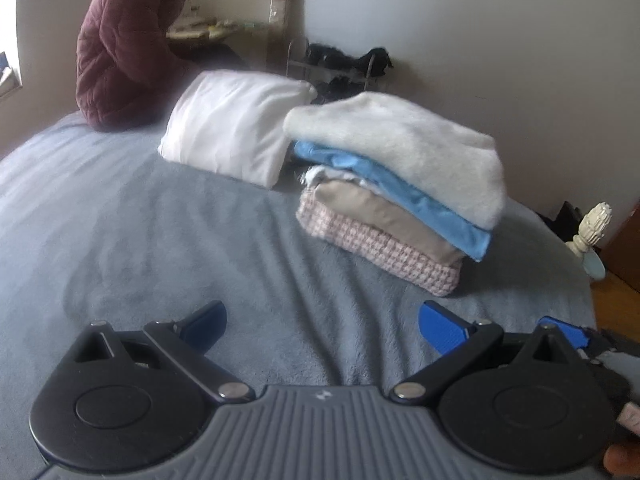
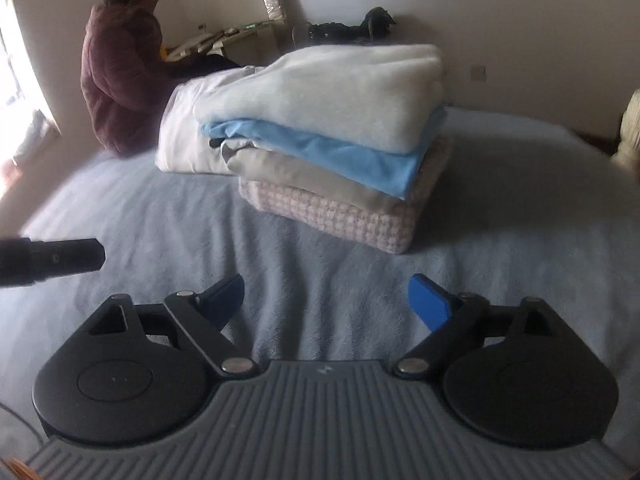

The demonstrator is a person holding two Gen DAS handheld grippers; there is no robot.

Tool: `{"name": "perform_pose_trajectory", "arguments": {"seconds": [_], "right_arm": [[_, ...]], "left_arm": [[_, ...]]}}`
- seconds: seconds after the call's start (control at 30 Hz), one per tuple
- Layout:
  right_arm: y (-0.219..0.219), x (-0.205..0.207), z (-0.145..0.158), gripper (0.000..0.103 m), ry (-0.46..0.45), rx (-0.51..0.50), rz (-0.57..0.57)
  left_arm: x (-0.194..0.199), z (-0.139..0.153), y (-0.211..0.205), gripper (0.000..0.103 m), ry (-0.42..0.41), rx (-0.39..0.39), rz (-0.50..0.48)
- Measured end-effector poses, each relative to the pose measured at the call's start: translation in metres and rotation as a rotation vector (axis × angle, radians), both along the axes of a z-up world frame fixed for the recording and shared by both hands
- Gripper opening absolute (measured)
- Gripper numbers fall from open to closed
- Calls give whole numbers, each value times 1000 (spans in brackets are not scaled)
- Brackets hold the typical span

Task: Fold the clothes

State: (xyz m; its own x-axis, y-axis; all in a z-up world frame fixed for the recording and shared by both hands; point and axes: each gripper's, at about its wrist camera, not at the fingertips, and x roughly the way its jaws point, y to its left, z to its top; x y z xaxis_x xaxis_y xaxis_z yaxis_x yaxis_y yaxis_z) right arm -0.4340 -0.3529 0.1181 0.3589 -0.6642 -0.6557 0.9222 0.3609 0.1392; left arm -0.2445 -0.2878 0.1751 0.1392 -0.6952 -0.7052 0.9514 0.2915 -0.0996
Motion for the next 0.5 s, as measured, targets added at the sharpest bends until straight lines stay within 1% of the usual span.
{"name": "perform_pose_trajectory", "arguments": {"seconds": [0.03,0.07,0.13,0.2,0.33,0.4,0.5], "right_arm": [[4,5,2,95,41,-24,3],[7,6,5,97,54,-43,-5],[13,4,10,99,69,-79,-25],[14,1,16,102,74,-93,-52],[18,-4,24,102,117,-103,-116],[21,-9,25,102,113,-100,-122],[23,-16,25,102,99,-83,-116]], "left_arm": [[-3,2,3,103,-14,-9,-5],[-7,4,6,103,-28,-18,-11],[-12,6,11,103,-41,-27,-19],[-17,8,15,103,-48,-34,-30],[-29,9,18,103,-62,-45,-54],[-37,8,19,103,-73,-52,-70],[-48,7,19,103,-77,-43,-88]]}}
